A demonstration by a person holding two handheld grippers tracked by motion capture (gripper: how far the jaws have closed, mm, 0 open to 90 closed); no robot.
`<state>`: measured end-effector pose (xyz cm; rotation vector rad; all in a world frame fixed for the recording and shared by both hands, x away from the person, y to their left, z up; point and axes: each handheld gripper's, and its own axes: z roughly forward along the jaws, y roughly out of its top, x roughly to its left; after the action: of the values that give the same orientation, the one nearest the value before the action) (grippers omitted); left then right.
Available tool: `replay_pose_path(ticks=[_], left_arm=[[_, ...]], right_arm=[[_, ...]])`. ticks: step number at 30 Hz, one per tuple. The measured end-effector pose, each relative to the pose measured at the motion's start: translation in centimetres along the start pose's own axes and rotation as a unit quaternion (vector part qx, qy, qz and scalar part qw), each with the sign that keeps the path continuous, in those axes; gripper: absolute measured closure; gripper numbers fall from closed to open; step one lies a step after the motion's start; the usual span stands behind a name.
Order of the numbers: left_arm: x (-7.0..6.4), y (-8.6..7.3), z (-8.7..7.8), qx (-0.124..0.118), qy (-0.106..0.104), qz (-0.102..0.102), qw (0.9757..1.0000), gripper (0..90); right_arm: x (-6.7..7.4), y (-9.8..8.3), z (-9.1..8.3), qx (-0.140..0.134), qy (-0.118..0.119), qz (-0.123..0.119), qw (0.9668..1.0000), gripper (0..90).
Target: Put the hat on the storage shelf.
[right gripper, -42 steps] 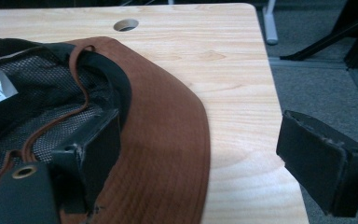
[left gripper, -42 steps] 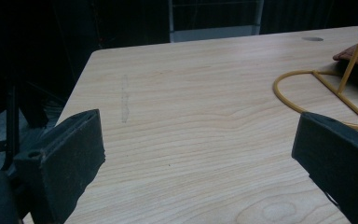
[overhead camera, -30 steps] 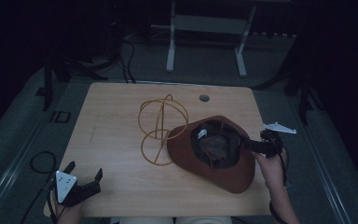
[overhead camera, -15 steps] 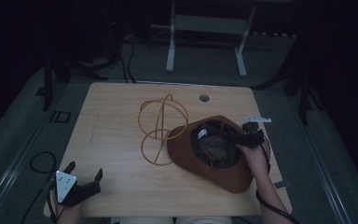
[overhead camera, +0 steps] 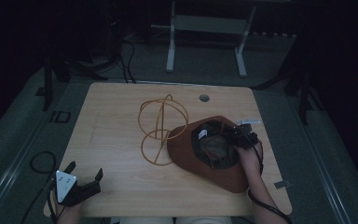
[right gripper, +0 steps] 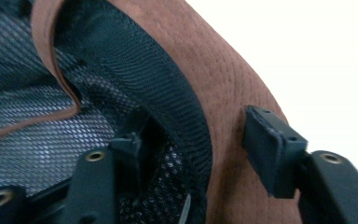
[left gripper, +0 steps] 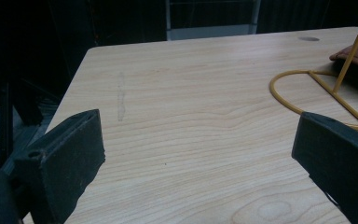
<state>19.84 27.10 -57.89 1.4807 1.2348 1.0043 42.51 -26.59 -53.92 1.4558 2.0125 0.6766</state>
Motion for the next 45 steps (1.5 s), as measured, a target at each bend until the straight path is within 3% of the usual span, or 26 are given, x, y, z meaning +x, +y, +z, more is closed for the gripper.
replay_pose_path(ticks=[4, 8, 10, 15, 18, 23, 34, 37, 40, 42, 44, 45], left_arm=[[0.0, 0.0, 0.0, -0.001, 0.0, -0.002, 1.0, 2.9], [0.0, 0.0, 0.0, -0.001, 0.0, -0.001, 1.0, 2.9], [0.0, 0.0, 0.0, 0.0, 0.001, -0.002, 1.0, 2.9], [0.0, 0.0, 0.1, 0.0, 0.002, -0.002, 1.0, 2.9], [0.0, 0.0, 0.0, 0.0, 0.003, -0.002, 1.0, 2.9], [0.0, 0.0, 0.0, 0.0, 0.006, -0.001, 1.0, 2.9], [-0.5, 0.2, 0.3, 0.01, -0.001, -0.002, 0.9999, 2.9], [-1.2, 0.5, 0.2, 0.021, 0.005, 0.014, 0.9997, 2.9], [-2.1, 1.2, -0.1, 0.012, 0.002, 0.027, 0.9996, 2.9], [-2.7, 2.0, -0.4, 0.007, -0.008, 0.024, 0.9996, 2.9], [-3.5, 3.2, -0.7, -0.002, -0.047, 0.002, 0.9989, 2.9], [-3.8, 3.6, -0.8, -0.005, -0.057, 0.0, 0.9984, 2.9]], right_arm=[[0.5, -0.3, 0.3, -0.004, -0.037, -0.015, 0.9992, 63.9], [0.4, -0.5, 0.1, -0.019, -0.051, -0.012, 0.9984, 79.1], [0.4, -0.4, 0.0, -0.023, -0.053, -0.013, 0.9983, 81.3], [-0.2, 0.1, -1.5, -0.059, -0.028, 0.016, 0.9977, 83.5], [-0.5, 0.5, -2.8, -0.086, -0.015, 0.029, 0.9958, 83.8], [-1.2, 1.3, -5.2, -0.126, 0.007, 0.054, 0.9905, 84.0], [-2.9, 2.3, -9.8, -0.191, 0.015, 0.089, 0.9773, 84.1], [-3.4, 2.5, -11.0, -0.205, 0.018, 0.091, 0.9743, 84.1], [-3.7, 2.6, -12.0, -0.215, 0.024, 0.09, 0.9722, 84.1], [-3.9, 2.6, -12.5, -0.219, 0.033, 0.094, 0.9707, 84.1], [-4.1, 2.4, -12.9, -0.222, 0.035, 0.094, 0.97, 84.0], [-4.3, 2.3, -13.2, -0.223, 0.042, 0.099, 0.969, 84.0]])
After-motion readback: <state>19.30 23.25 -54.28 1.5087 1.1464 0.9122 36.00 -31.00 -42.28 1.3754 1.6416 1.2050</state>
